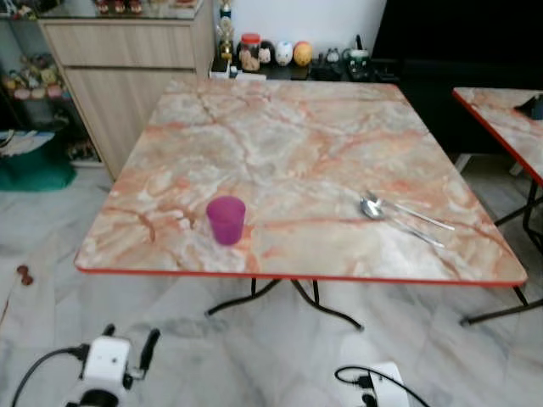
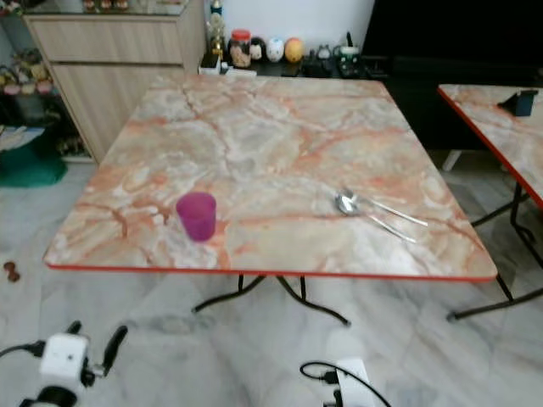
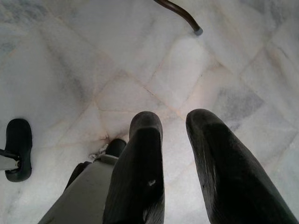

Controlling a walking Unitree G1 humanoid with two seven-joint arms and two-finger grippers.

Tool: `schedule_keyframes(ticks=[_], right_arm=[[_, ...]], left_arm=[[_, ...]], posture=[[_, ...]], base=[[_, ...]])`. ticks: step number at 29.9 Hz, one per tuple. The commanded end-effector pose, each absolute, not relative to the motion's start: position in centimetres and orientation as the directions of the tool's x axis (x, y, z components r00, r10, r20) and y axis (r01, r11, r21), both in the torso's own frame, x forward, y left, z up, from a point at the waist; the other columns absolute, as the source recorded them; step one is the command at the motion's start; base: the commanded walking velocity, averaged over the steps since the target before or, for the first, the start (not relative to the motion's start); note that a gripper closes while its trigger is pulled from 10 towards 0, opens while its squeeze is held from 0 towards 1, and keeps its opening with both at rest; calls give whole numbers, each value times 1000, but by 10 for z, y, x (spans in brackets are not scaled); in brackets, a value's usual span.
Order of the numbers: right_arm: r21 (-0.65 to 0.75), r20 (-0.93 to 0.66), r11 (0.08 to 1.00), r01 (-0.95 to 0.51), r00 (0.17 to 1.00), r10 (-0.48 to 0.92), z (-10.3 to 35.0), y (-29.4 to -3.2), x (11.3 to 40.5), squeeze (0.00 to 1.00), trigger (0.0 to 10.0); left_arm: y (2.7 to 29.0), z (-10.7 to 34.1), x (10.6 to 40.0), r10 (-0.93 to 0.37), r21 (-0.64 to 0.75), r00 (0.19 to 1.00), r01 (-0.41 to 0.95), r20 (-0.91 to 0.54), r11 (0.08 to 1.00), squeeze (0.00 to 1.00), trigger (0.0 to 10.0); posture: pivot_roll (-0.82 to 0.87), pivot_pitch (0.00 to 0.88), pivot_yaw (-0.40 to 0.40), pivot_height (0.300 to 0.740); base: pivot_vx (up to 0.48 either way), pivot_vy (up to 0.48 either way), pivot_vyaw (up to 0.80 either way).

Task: Setting the table

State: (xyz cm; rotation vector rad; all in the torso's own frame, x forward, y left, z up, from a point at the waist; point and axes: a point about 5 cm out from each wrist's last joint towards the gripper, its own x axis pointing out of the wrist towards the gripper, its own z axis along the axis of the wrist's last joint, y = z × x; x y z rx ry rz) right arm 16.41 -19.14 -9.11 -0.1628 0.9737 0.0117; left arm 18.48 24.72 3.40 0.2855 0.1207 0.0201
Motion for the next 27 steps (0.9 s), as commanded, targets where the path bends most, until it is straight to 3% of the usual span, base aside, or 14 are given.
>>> schedule_keyframes(ticks=[1, 8, 15, 18, 27], right_arm=[[-140, -823, 986, -87, 565, -67, -90, -193, 165, 0, 10000], [-142, -820, 988, -61, 566, -83, -90, -194, 165, 0, 10000], [-145, -818, 988, -42, 567, -96, -90, -195, 165, 0, 10000], [-150, -812, 988, -28, 574, -107, -90, -193, 166, 0, 10000], [-152, -810, 988, -1, 574, -124, -90, -194, 166, 0, 10000]], left_arm=[[244, 50, 190, 53, 271, 997, -36, -57, 962, 0, 10000], [214, 113, 231, 6, 208, 989, -37, 144, 977, 0, 10000], [142, 166, 303, -227, 110, 945, 206, 236, 972, 0, 10000], [117, 173, 329, -246, 35, 944, 244, 220, 969, 0, 10000], [105, 179, 340, -266, 28, 953, 265, 147, 964, 0, 10000]], posture=[[148, 0, -74, 731], [150, 0, -77, 731], [143, 0, -87, 731], [87, 0, -55, 731], [82, 0, -43, 731]], base=[[0, 0, 0], [0, 0, 0], [0, 0, 0], [0, 0, 0], [0, 0, 0]])
